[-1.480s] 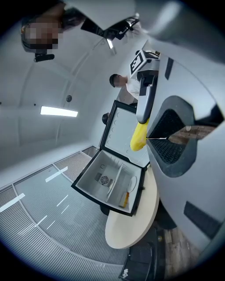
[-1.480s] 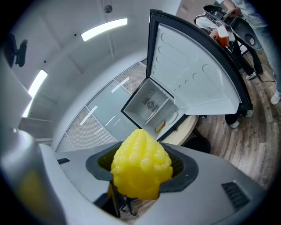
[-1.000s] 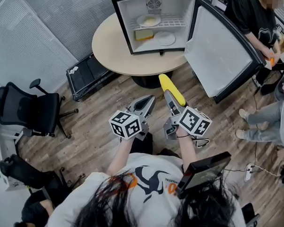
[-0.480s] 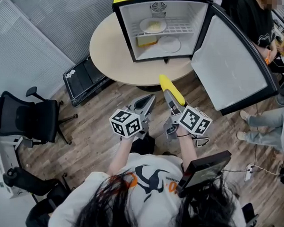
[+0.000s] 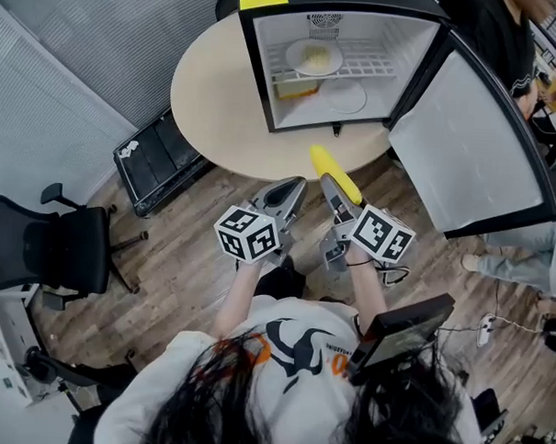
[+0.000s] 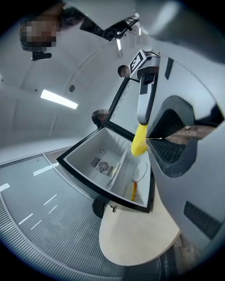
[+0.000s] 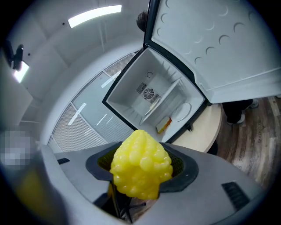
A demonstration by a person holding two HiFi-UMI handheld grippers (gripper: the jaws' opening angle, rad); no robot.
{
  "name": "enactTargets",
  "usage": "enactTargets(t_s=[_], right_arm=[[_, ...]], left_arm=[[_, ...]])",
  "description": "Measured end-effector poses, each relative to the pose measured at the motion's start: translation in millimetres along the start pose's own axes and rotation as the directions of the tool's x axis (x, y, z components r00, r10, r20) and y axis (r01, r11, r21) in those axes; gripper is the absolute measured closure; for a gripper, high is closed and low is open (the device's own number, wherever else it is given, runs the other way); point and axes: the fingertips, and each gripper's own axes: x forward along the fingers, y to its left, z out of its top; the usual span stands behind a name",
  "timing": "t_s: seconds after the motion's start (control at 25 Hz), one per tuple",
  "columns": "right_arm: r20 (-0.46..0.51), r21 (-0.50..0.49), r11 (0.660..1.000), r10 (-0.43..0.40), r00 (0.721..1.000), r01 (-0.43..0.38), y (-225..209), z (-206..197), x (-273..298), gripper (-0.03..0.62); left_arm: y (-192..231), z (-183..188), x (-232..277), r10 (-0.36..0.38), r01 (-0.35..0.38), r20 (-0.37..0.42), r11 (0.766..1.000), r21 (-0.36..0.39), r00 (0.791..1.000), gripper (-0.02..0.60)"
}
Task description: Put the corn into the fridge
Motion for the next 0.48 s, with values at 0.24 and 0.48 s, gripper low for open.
enactTargets(t_s=[0.24, 0.48], right_arm=[[0.034, 0.025, 0.999, -0.038, 0.999, 0.037, 0, 1, 24, 0.338], [0.057, 0.047, 0.997, -0.071, 0.996, 0.068, -1, -2, 33, 0.338]], left_arm=[[24, 10, 5, -0.047, 0.047, -0.024, 0.999, -0.001, 0.999, 0.569], [42, 14, 5, -0.072, 0.072, -0.037, 0.997, -0.011, 0.997, 0.569]])
